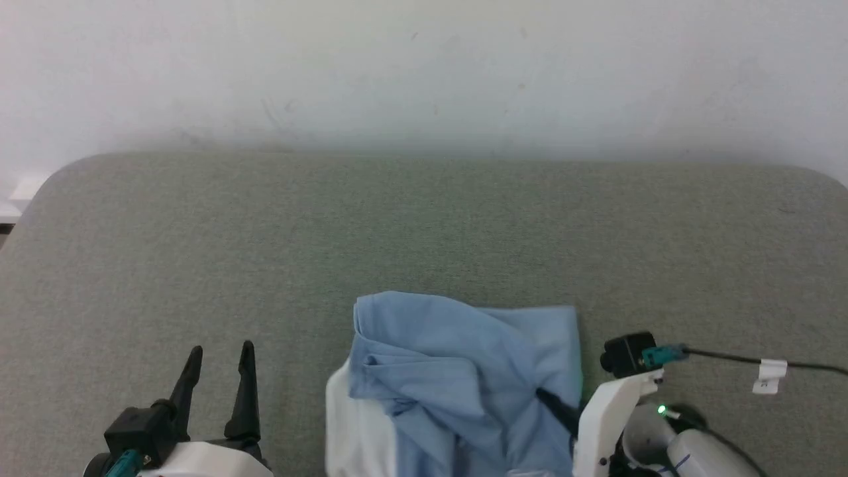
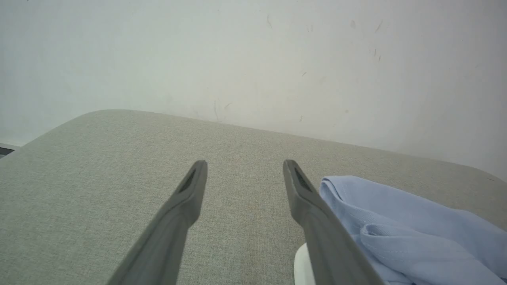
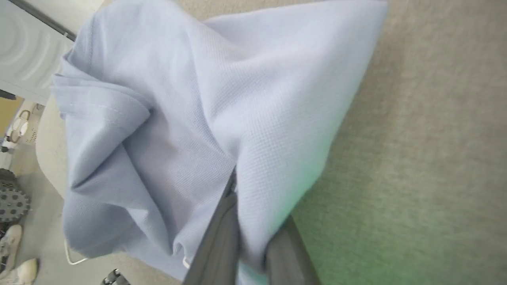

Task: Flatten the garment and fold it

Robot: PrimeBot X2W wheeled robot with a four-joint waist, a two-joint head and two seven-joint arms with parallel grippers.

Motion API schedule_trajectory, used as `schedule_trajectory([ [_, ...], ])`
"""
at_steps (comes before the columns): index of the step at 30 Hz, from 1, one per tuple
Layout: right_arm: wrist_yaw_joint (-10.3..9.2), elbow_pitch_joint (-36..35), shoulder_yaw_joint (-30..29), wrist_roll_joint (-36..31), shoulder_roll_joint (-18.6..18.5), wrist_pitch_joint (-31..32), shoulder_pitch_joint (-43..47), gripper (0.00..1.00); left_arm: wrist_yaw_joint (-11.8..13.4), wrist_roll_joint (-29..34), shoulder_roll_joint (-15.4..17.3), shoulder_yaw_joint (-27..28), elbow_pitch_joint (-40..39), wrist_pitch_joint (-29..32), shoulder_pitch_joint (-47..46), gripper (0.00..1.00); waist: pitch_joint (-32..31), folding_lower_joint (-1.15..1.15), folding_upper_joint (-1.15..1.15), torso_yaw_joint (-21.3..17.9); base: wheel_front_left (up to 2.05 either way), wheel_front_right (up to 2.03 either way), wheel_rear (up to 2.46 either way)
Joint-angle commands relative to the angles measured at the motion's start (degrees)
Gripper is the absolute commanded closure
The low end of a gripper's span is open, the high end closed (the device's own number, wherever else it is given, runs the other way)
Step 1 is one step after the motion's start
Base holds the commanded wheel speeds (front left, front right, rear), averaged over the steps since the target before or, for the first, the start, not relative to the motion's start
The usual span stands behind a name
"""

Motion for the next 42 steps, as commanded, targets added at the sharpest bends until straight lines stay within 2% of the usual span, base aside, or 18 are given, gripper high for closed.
schedule_trajectory([
  [1,-0.04,-1.3,0.6,-3.5,-1.9,-1.4,-1.7,1.00,-0.2,0.3,-0.4,0.3,-0.3,-0.3,-0.2,0.00,0.1,-0.01,0.00,-1.1,0.00,0.00,0.00],
  [6,-0.04,-8.5,2.5,-18.3,-8.0,-2.9,-4.6,1.00,-0.7,0.4,-0.9,1.0,-1.1,-0.3,-0.2,0.00,1.3,-0.01,0.00,-4.9,0.00,0.00,0.00],
  [9,-0.04,-15.0,2.7,-24.3,-11.2,-1.8,-5.4,1.00,-1.2,0.6,-1.5,1.4,-1.6,-0.3,-0.6,0.00,2.4,-0.01,0.00,-7.9,0.00,0.00,0.00],
  [14,-0.04,-25.3,1.5,-28.6,-16.3,2.5,-5.0,1.00,-2.1,1.4,-2.3,1.9,-2.2,-0.3,-1.8,0.00,5.0,-0.01,0.00,-13.4,0.00,0.00,0.00],
  [18,-0.04,-28.6,-2.2,-28.6,-19.1,5.5,-4.3,1.00,-3.1,2.2,-2.3,2.3,-2.9,-0.3,-3.7,0.00,8.4,-0.01,0.00,-17.4,0.00,0.00,0.00],
  [21,-0.04,-27.5,-6.3,-28.0,-19.8,5.5,-4.4,1.00,-3.9,3.0,-1.8,2.2,-3.5,-0.3,-5.9,0.00,12.2,-0.01,0.00,-19.5,0.00,0.00,0.00],
  [25,-0.04,-22.0,-12.5,-28.1,-20.2,3.5,-5.4,1.00,-5.1,4.0,-0.9,1.3,-4.1,-0.2,-9.9,0.00,17.8,-0.01,0.00,-20.4,0.00,0.00,0.00],
  [31,-0.04,-10.3,-20.8,-29.6,-21.0,-2.9,-9.2,1.00,-6.6,5.1,0.5,0.2,-5.0,0.3,-15.3,0.00,24.6,-0.01,0.00,-19.3,0.00,0.00,0.00],
  [36,-0.04,-2.0,-28.2,-33.7,-20.5,-10.0,-13.1,1.00,-7.5,5.5,0.9,-0.5,-5.0,0.4,-18.2,0.00,27.9,-0.01,0.00,-17.4,0.00,0.00,0.00],
  [37,-0.04,-0.3,-29.9,-34.7,-20.1,-10.9,-13.7,0.92,-7.5,5.5,0.9,-0.5,-4.9,0.3,-18.6,0.00,28.2,-0.01,0.00,-17.1,0.00,0.00,0.00],
  [39,-0.04,2.5,-33.0,-36.6,-18.9,-12.5,-14.7,0.38,-7.5,5.4,0.9,-0.3,-4.7,0.3,-19.1,0.00,28.7,-0.01,0.00,-16.5,0.00,0.00,0.00],
  [40,-0.04,3.8,-34.4,-37.8,-18.5,-13.3,-15.1,0.00,-7.5,5.4,0.9,-0.3,-4.6,0.2,-19.3,0.00,28.8,-0.01,0.00,-16.2,0.00,0.00,0.00],
  [42,-0.04,6.1,-37.0,-39.8,-17.2,-14.9,-15.8,0.00,-7.5,5.3,0.8,-0.1,-4.3,0.2,-19.4,0.00,28.8,-0.01,0.00,-15.8,0.00,0.00,0.00],
])
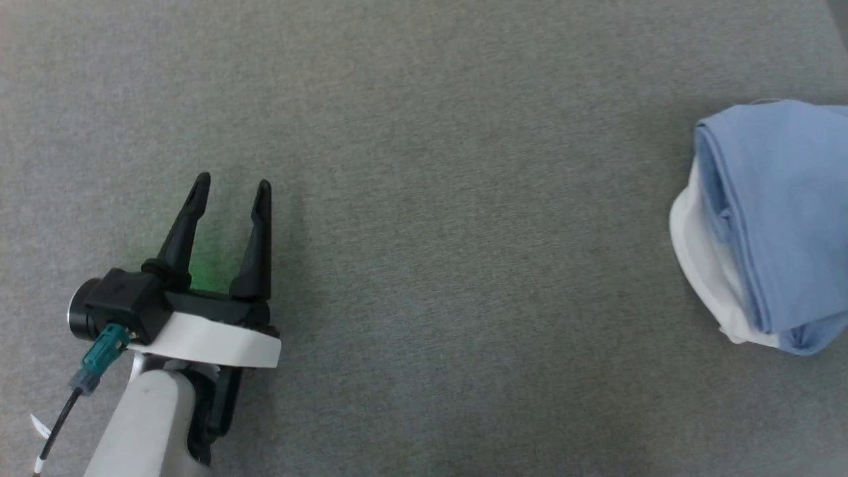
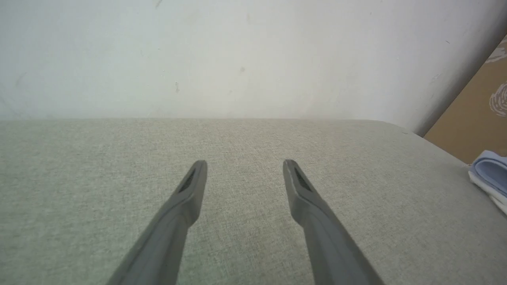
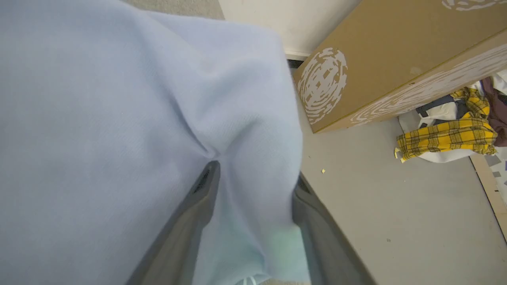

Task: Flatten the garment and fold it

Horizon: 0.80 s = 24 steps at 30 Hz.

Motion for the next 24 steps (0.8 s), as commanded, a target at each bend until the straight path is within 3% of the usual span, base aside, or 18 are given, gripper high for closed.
schedule_trajectory([
  [1,-0.10,0.4,-0.7,-0.9,0.9,-1.0,-0.8,0.00,-0.4,0.1,0.2,0.1,0.2,-0.3,-0.7,0.00,1.2,-0.02,0.00,1.5,0.00,0.00,0.00],
  [7,-0.10,2.5,-9.1,-7.5,3.3,-4.7,1.6,0.00,-0.4,0.0,-0.6,0.6,1.6,-0.5,0.2,0.00,-1.7,-0.02,0.00,2.6,0.00,0.00,0.00],
  [14,-0.10,0.5,-17.6,-10.6,6.4,-6.7,9.1,0.00,0.0,-0.2,-3.0,1.6,3.1,-0.7,3.3,0.00,-9.3,-0.02,0.00,4.1,0.00,0.00,0.00],
  [18,-0.10,-5.4,-15.6,-8.8,10.6,-8.0,14.4,0.00,0.3,-0.1,-4.2,2.8,3.4,-0.7,6.3,0.00,-14.1,-0.02,0.00,5.0,0.00,0.00,0.00],
  [24,-0.10,-20.1,-8.7,-3.9,17.4,-6.7,23.3,0.00,0.6,0.2,-5.3,4.1,4.0,-0.7,10.5,0.00,-19.8,-0.02,0.00,6.9,0.00,0.00,0.00],
])
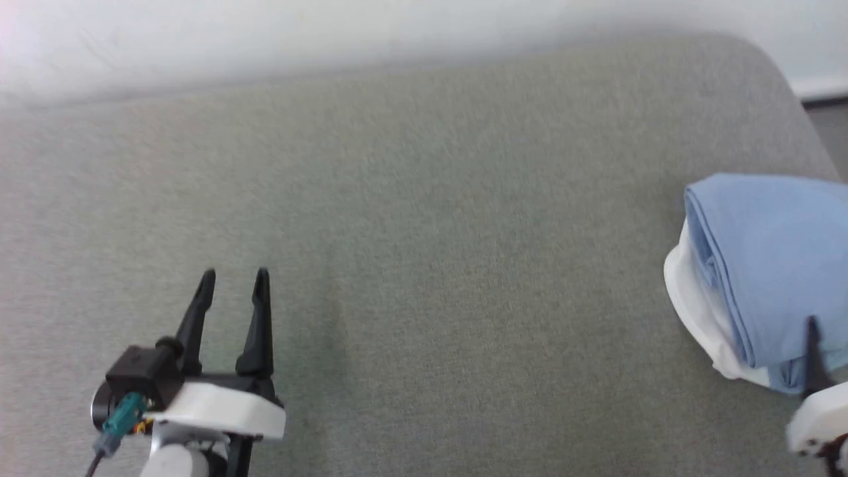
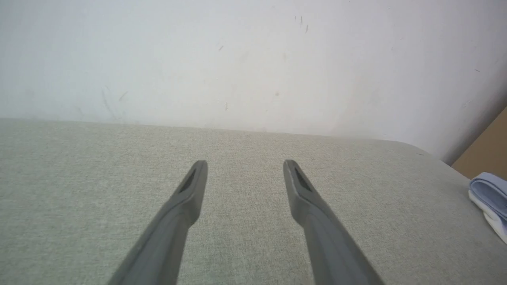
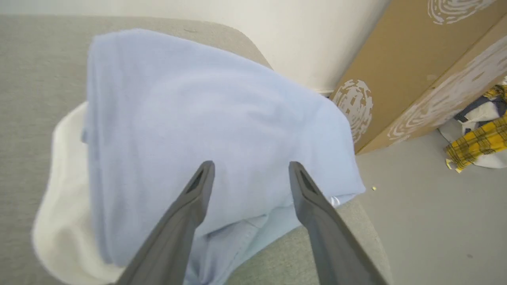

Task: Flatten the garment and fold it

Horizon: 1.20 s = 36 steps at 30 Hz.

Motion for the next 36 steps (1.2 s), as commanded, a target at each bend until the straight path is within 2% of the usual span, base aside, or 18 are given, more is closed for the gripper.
schedule_trajectory([
  [1,-0.10,-2.5,1.1,1.0,0.9,0.6,1.5,0.00,0.4,0.3,-0.3,0.4,0.3,-0.3,1.1,0.00,-5.7,0.02,0.00,2.6,0.00,0.00,0.00],
  [3,-0.10,-6.8,3.8,2.3,2.5,1.6,3.6,0.00,0.5,0.3,-0.3,0.7,0.6,-0.3,2.4,0.00,-7.0,0.02,0.00,3.1,0.00,0.00,0.00],
  [4,-0.10,-10.1,7.0,3.5,3.7,2.7,4.9,0.00,0.7,0.3,-0.3,1.1,1.0,-0.3,3.6,0.00,-8.1,0.02,0.00,3.6,0.00,0.00,0.00],
  [6,-0.10,-12.4,9.7,4.8,4.4,3.5,5.5,0.00,0.9,0.3,-0.2,1.4,1.4,-0.3,4.4,0.00,-9.0,0.02,0.00,4.3,0.00,0.00,0.00],
  [13,-0.10,-16.3,17.7,7.6,5.4,3.4,5.1,0.00,1.5,0.1,0.7,2.5,2.9,-0.3,5.9,0.00,-10.8,0.02,0.00,6.4,0.00,0.00,0.00],
  [18,-0.10,-18.0,20.8,8.0,5.5,2.6,5.7,0.00,1.7,-0.2,1.5,3.6,3.8,-0.3,6.6,0.00,-11.2,0.02,0.00,7.2,0.00,0.00,0.00],
  [24,-0.10,-20.5,20.5,7.7,5.5,2.2,8.6,0.00,1.6,0.2,2.1,4.0,4.9,-0.3,7.4,0.00,-11.7,0.02,0.00,7.4,0.00,0.00,0.00],
  [36,-0.10,-21.7,20.1,8.4,5.5,2.5,11.8,0.00,0.7,0.6,1.0,4.2,6.6,-0.3,7.6,0.00,-12.0,0.02,0.00,6.2,0.00,0.00,0.00],
])
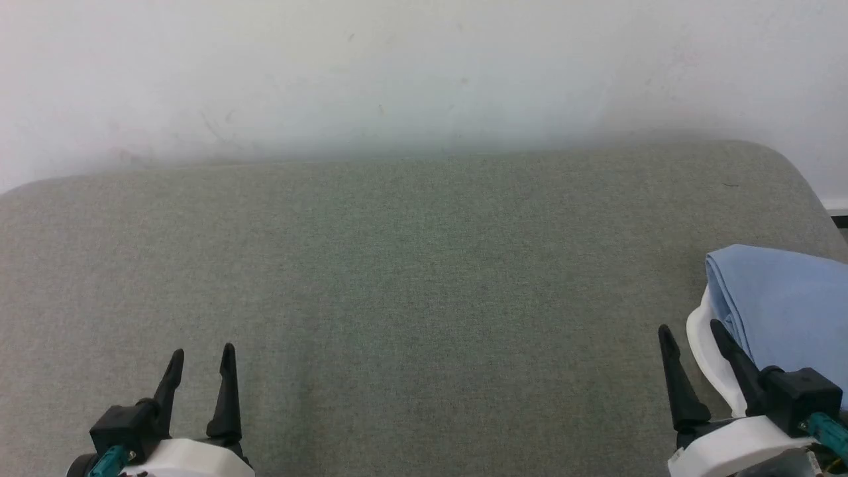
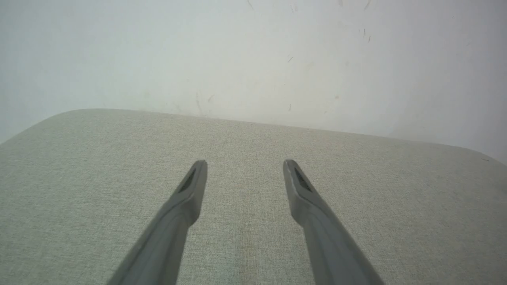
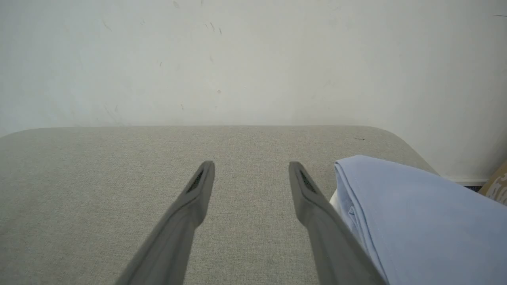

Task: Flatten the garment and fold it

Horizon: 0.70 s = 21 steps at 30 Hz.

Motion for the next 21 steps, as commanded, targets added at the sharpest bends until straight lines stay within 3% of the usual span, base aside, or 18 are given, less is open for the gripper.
schedule_trajectory([
  [1,-0.04,-0.1,0.3,0.3,0.1,-0.2,-0.2,0.00,-0.5,0.5,-0.2,0.3,0.3,-0.3,0.6,0.00,0.0,0.00,0.00,0.0,0.00,0.00,0.00],
  [3,-0.04,0.1,0.5,0.4,0.1,-0.3,-0.4,0.00,-0.7,0.6,-0.2,0.3,0.6,-0.3,0.5,0.00,0.0,0.00,0.00,0.1,0.00,0.00,0.00],
  [4,0.00,0.2,0.5,0.2,0.0,0.0,0.0,1.00,-0.3,0.0,0.0,0.0,0.4,0.0,0.0,1.00,0.0,0.00,0.00,0.1,0.00,0.00,0.00],
  [21,0.00,0.8,0.7,-0.6,0.0,0.2,-1.0,1.00,-0.4,2.3,-1.1,0.2,-0.7,1.7,-0.4,1.00,-0.1,0.00,0.00,0.3,0.00,0.00,0.00],
])
